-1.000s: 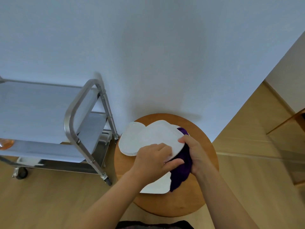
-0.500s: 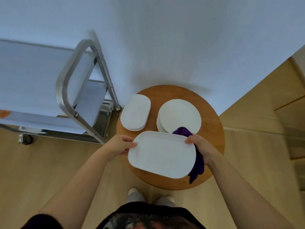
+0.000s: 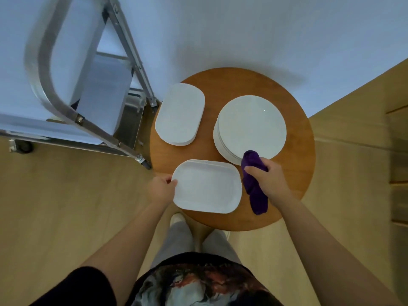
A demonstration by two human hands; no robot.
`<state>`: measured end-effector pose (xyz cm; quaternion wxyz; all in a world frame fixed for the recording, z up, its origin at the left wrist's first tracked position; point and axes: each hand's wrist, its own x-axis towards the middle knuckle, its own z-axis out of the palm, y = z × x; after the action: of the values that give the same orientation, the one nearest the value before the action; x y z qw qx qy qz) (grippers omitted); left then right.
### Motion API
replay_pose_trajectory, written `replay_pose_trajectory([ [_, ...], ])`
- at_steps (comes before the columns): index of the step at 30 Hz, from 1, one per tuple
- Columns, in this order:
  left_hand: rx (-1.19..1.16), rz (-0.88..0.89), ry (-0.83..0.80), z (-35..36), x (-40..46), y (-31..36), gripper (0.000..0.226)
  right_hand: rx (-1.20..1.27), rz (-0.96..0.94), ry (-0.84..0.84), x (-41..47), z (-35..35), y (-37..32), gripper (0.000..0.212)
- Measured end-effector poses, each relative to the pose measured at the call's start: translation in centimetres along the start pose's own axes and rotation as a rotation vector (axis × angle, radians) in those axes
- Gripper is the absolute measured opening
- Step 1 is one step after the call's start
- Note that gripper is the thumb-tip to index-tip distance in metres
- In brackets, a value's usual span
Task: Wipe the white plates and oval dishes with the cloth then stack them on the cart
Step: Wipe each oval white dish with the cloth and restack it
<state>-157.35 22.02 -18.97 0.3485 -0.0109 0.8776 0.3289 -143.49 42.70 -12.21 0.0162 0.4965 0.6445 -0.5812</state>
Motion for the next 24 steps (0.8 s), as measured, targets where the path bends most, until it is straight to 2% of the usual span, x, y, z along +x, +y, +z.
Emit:
replay_pose_trajectory([
  [6,0.024,-0.059,0.035,2.2,1.1,-0.3,0.017,0.007,0.025,-0.028,0.4,2.1,1.1,0.02],
  [11,0.395,0.038,-0.053,2.5,3.0,0.3,0.024,0.023,0.062,-0.02,1.2,3.5,2.1,0.025],
  [14,0.489,0.04,-0.123,2.4,4.2,0.0,0.024,0.023,0.074,-0.003,1.7,4.1,2.5,0.023],
  [16,0.457,0.049,-0.11,2.4,4.7,0.0,0.023,0.023,0.085,0.007,1.9,4.3,2.7,0.022],
  [20,0.193,0.028,0.091,1.1,6.8,1.7,0.026,0.032,0.09,-0.019,2.4,4.7,2.5,0.022],
  [24,-0.037,-0.115,0.169,-0.5,10.6,4.8,0.038,0.042,0.059,-0.063,3.1,5.6,1.1,0.021],
])
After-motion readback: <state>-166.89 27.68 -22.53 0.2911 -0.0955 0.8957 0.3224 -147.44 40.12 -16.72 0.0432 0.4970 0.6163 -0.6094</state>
